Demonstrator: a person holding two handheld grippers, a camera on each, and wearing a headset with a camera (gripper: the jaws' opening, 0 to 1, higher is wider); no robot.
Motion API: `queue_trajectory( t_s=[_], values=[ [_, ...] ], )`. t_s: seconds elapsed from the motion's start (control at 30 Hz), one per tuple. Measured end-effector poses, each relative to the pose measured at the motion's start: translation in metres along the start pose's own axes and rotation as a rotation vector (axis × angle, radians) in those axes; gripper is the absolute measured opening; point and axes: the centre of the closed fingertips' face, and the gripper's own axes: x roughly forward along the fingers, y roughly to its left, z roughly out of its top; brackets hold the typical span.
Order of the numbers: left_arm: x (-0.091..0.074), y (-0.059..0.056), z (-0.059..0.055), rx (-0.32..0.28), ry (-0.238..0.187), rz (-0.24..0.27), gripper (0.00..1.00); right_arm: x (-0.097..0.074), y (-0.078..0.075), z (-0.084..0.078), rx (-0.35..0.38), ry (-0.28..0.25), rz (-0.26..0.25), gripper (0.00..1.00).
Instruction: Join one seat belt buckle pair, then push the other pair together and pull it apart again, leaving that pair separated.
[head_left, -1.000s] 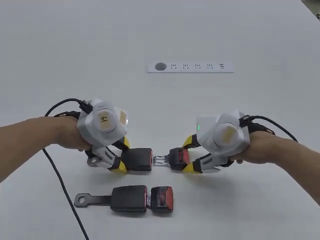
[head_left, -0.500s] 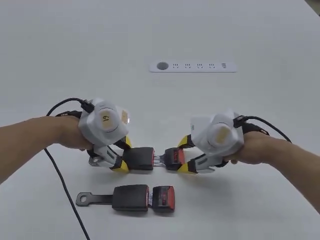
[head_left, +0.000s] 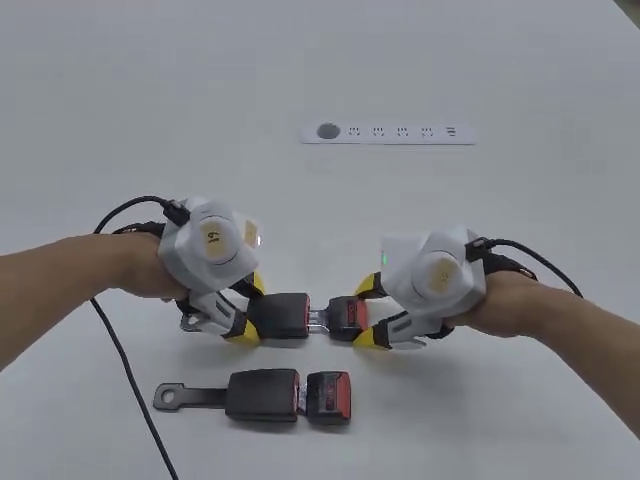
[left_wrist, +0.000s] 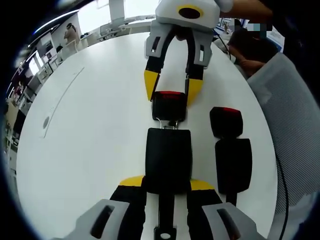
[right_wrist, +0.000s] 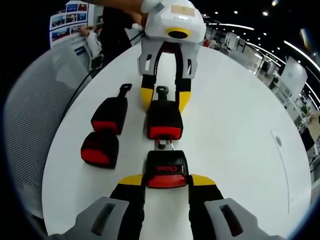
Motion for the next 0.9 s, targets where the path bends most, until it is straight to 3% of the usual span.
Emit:
queue_trajectory(
  t_s=[0.9],
  values=[
    [-0.001,-0.002,0.003,-0.009,-0.01,0.009,0.31,0.011,0.001,0.013,0.019,0.007,0.012,0.28]
  ],
)
